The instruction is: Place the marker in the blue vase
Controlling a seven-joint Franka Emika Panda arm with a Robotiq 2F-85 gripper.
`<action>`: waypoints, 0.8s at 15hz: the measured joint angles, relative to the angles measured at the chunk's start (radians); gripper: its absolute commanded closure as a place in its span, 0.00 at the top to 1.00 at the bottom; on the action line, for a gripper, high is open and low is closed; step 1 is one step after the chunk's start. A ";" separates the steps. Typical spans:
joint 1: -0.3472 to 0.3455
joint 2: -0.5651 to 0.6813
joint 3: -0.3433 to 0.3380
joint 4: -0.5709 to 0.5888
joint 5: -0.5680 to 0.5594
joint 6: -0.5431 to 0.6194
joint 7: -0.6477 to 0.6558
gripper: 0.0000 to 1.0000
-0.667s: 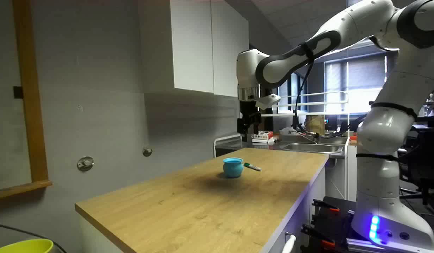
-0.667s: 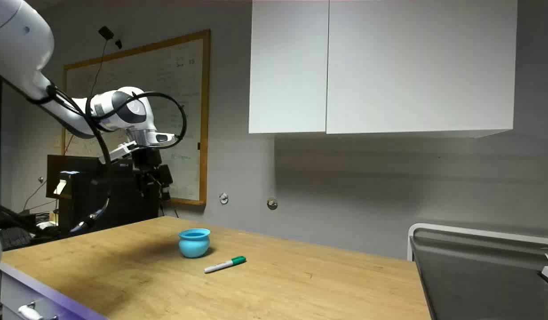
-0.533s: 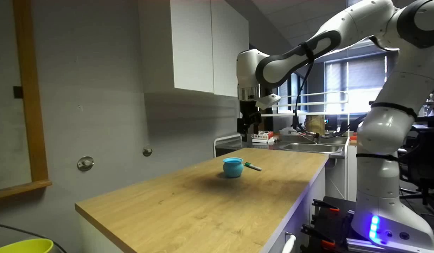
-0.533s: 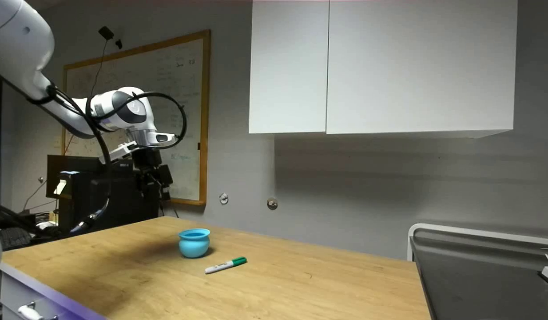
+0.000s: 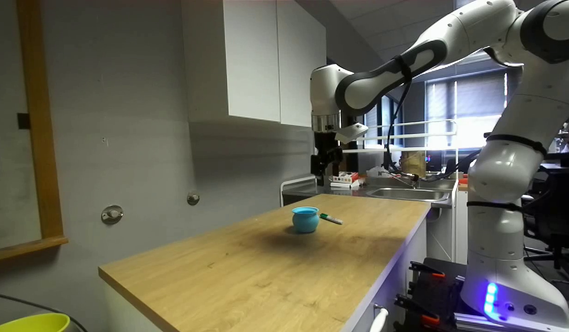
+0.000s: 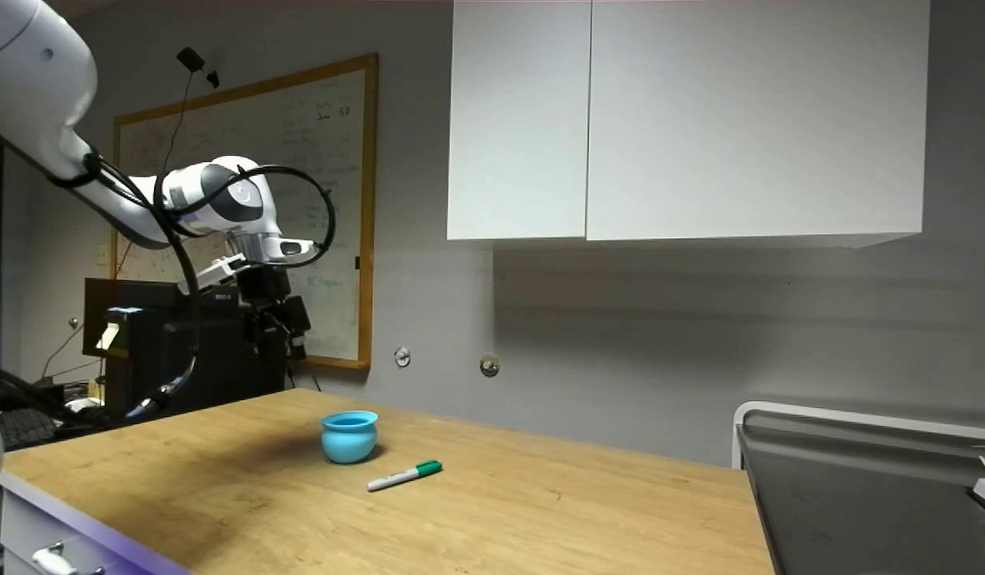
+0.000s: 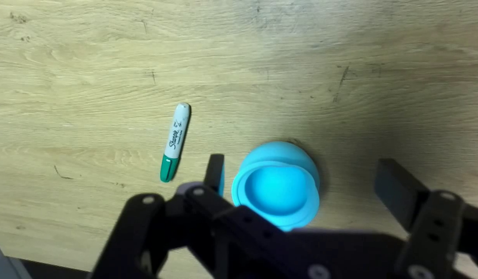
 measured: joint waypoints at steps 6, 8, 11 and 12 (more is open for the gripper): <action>0.039 0.000 -0.005 -0.011 -0.006 -0.001 -0.024 1.00; 0.073 0.000 0.000 -0.027 -0.027 -0.001 -0.036 1.00; 0.091 -0.001 0.000 -0.042 -0.073 0.001 -0.037 1.00; 0.090 -0.002 -0.005 -0.045 -0.089 0.002 -0.037 1.00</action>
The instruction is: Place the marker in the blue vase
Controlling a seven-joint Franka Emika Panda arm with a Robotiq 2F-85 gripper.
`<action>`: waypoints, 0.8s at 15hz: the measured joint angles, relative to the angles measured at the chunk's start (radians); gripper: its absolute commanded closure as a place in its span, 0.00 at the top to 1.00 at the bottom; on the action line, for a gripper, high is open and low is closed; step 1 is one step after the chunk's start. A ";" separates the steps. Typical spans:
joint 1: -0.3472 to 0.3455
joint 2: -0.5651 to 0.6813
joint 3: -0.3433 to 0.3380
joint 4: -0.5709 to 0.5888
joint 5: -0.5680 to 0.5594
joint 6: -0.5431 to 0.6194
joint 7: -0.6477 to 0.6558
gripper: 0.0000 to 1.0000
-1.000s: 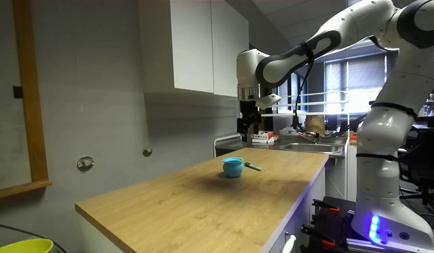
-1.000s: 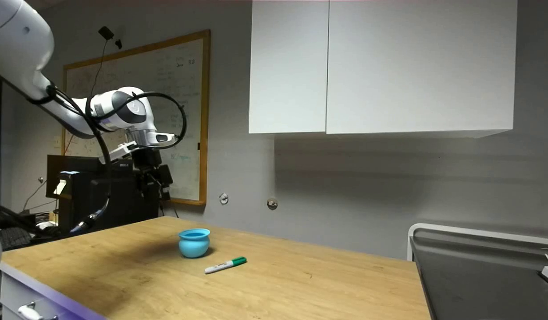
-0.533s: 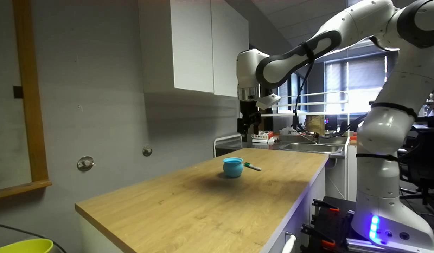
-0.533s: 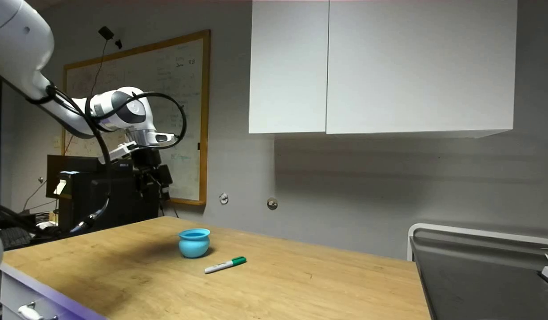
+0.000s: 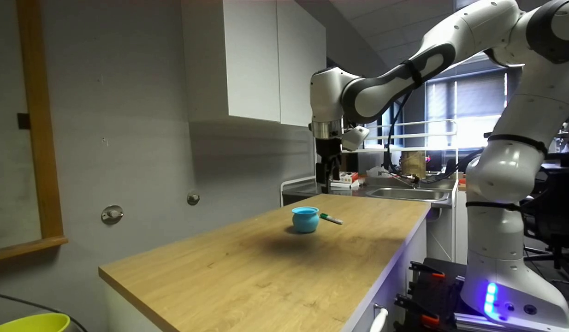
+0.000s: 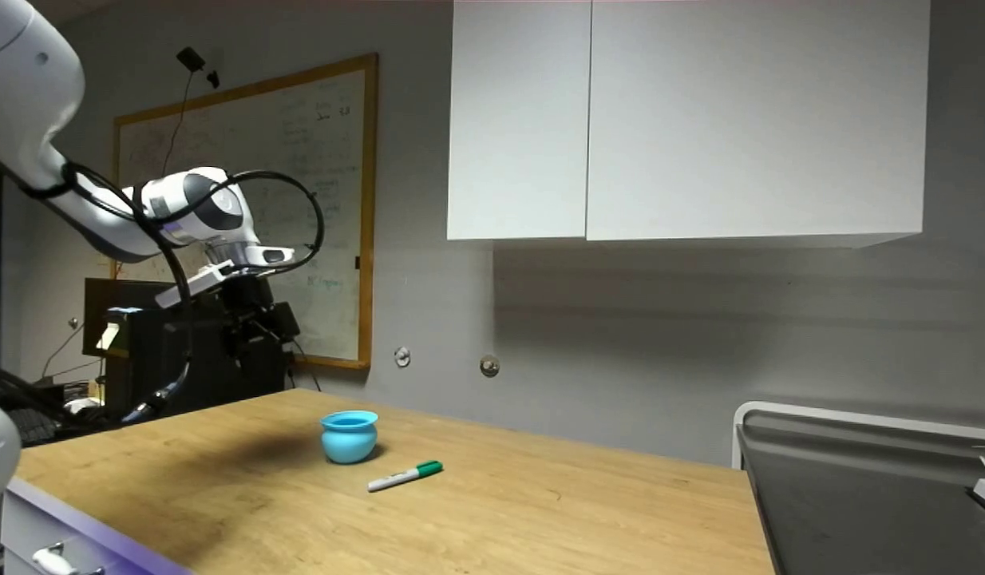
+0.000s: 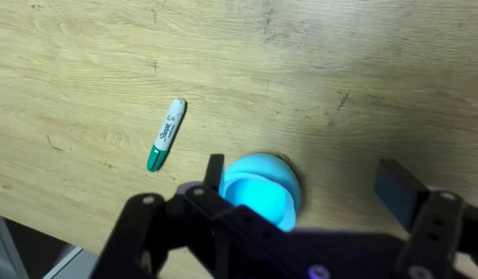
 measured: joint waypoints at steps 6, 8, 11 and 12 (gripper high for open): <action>-0.036 -0.026 -0.085 -0.033 -0.079 0.047 -0.020 1.00; -0.062 -0.034 -0.131 -0.059 -0.082 0.102 -0.038 1.00; -0.097 -0.038 -0.197 -0.101 -0.076 0.198 -0.058 1.00; -0.109 -0.038 -0.216 -0.117 -0.073 0.235 -0.063 1.00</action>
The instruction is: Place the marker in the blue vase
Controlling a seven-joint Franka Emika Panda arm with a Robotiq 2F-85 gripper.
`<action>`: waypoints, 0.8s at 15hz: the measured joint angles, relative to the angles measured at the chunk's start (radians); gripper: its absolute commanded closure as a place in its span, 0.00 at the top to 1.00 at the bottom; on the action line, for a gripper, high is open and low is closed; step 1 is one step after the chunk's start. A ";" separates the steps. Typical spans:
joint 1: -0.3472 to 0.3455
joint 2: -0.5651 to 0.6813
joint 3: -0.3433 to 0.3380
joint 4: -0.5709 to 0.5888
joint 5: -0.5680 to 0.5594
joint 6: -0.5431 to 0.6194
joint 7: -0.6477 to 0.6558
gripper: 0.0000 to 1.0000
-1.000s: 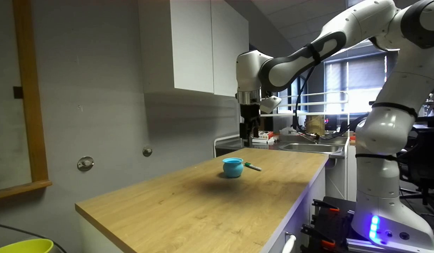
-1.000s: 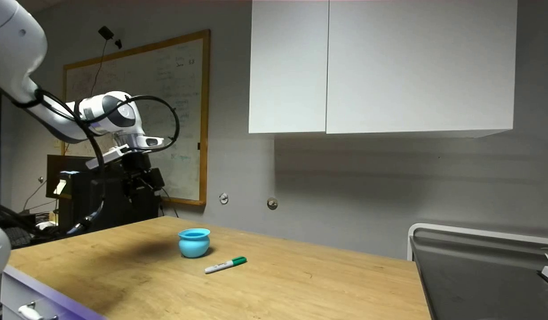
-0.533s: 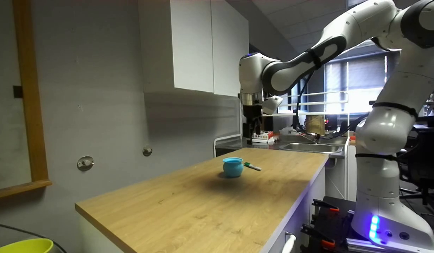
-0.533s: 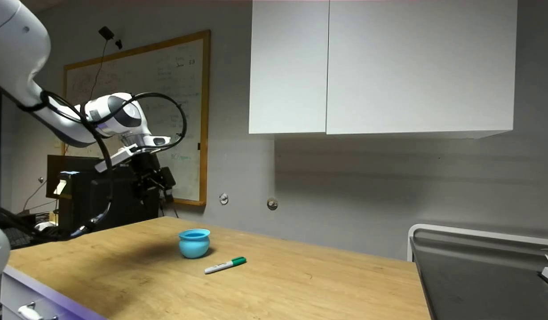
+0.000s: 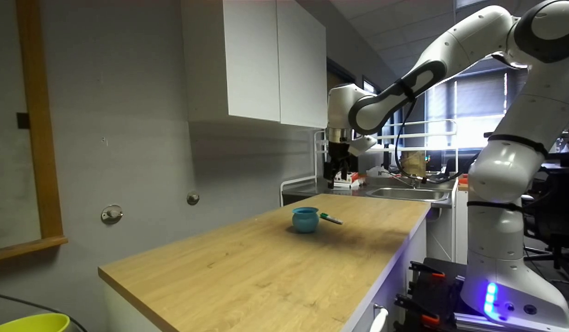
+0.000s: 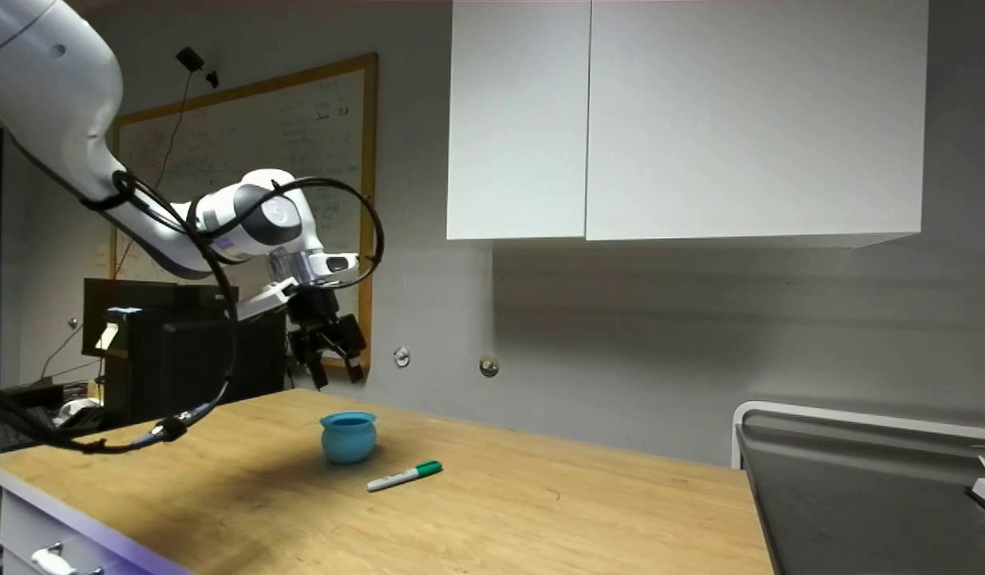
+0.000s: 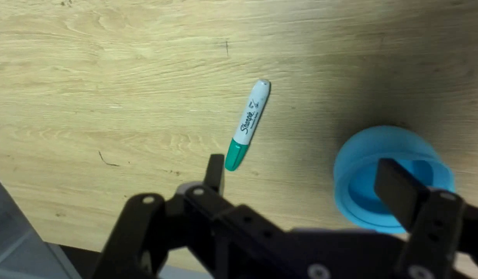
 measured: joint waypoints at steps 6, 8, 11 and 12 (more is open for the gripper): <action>-0.070 0.035 -0.054 -0.075 0.009 0.194 -0.013 1.00; -0.090 0.066 -0.056 -0.083 0.009 0.247 -0.013 1.00; -0.108 0.129 -0.056 -0.079 0.009 0.314 -0.013 1.00; -0.110 0.152 -0.056 -0.073 0.009 0.331 -0.013 1.00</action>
